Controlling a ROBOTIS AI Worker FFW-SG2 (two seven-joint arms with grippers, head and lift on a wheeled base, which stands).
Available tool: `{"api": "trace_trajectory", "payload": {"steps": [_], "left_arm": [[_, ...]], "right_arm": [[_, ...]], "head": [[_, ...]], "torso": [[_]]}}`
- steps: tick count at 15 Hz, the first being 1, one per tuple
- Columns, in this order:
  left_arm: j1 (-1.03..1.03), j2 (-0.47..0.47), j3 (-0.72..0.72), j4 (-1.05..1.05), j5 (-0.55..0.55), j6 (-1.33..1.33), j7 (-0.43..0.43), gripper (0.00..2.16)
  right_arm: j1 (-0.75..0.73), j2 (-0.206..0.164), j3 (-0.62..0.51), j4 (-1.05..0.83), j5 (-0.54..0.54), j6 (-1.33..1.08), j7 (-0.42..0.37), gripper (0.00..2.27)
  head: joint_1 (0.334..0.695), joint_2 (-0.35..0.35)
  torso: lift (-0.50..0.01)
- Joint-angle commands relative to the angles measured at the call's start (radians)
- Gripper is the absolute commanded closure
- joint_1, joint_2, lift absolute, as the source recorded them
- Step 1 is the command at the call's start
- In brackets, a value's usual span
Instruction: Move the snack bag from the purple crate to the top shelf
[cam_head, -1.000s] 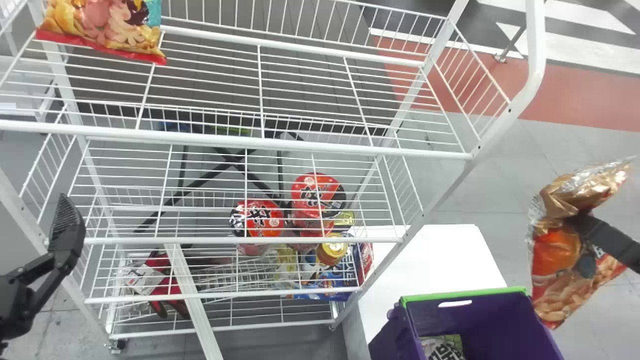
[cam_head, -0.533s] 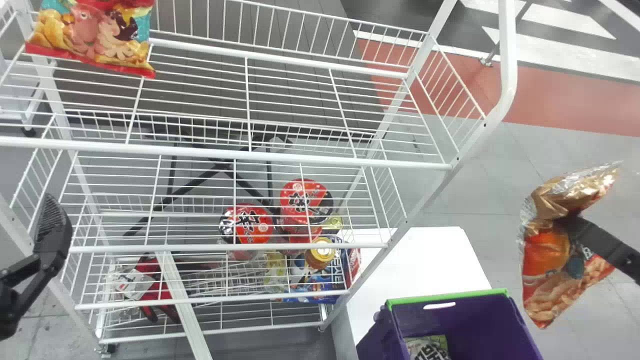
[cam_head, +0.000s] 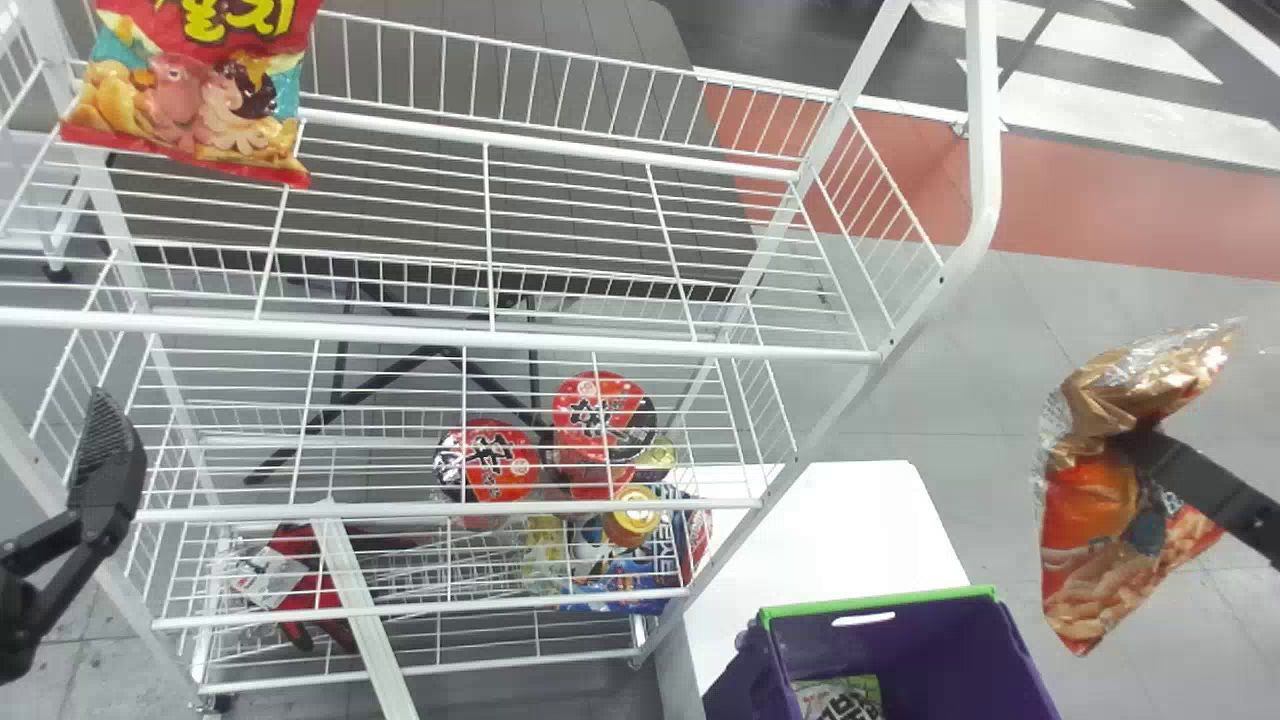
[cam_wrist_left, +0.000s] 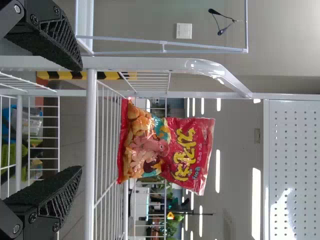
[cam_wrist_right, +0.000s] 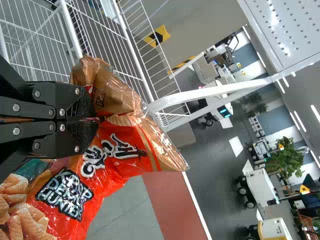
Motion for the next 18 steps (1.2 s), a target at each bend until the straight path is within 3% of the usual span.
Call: {"api": "trace_trajectory", "payload": {"steps": [1, 18], "left_arm": [[0.001, 0.001, -0.001, -0.002, -0.005, 0.000, 0.002, 0.12], [0.006, 0.004, -0.001, -0.007, -0.008, 0.000, 0.012, 0.12]], "right_arm": [[0.000, 0.001, -0.001, -0.002, 0.000, 0.011, 0.000, 2.14], [0.000, 0.001, -0.013, 0.000, 0.000, 0.011, 0.012, 2.12]], "head": [[0.695, -0.321], [0.695, -0.325]], "torso": [[-0.129], [-0.062]]}}
